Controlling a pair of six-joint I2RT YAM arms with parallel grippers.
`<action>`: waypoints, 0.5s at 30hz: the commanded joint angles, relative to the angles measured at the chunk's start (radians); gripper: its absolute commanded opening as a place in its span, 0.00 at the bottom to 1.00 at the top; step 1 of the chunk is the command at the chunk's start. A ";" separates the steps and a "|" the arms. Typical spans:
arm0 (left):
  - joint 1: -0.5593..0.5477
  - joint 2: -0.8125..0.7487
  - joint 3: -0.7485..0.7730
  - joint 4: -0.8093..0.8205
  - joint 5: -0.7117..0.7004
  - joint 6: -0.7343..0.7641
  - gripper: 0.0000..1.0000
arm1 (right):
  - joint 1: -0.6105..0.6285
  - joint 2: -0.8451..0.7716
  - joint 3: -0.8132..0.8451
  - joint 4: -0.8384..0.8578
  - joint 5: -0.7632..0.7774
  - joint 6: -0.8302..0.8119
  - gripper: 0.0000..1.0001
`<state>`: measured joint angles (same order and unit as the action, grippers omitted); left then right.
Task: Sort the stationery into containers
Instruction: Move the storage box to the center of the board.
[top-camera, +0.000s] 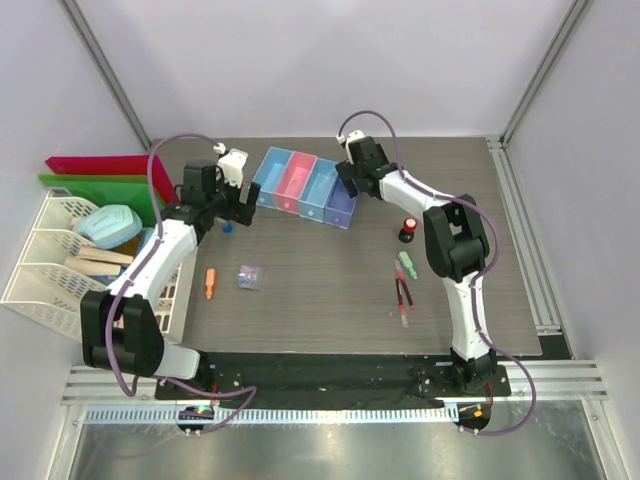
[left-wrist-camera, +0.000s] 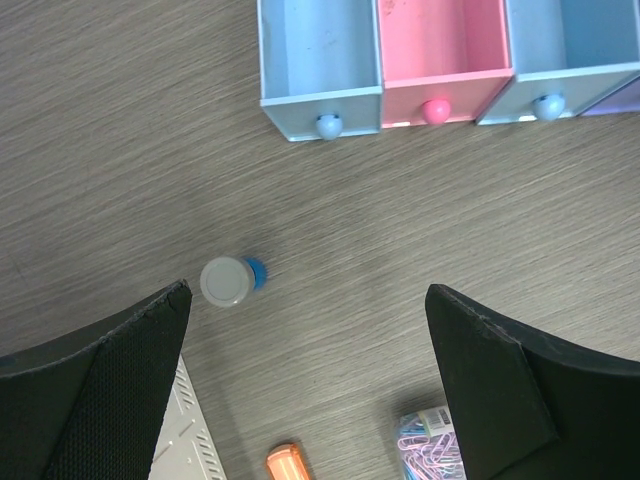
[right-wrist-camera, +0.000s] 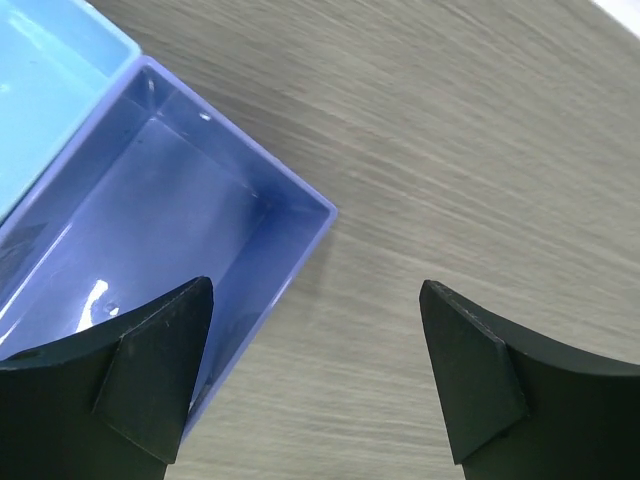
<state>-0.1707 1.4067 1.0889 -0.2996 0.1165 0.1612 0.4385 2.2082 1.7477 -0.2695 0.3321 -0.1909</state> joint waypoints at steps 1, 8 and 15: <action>-0.001 0.003 -0.011 0.053 0.012 -0.006 1.00 | -0.032 0.021 0.064 -0.007 0.051 -0.131 0.89; -0.001 0.024 -0.006 0.060 0.011 -0.006 1.00 | -0.087 0.025 0.084 -0.010 0.053 -0.241 0.90; -0.001 0.043 0.002 0.062 0.034 -0.034 1.00 | -0.139 0.071 0.205 -0.010 0.067 -0.317 0.91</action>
<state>-0.1707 1.4460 1.0832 -0.2844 0.1249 0.1539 0.3210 2.2662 1.8542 -0.2874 0.3573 -0.4198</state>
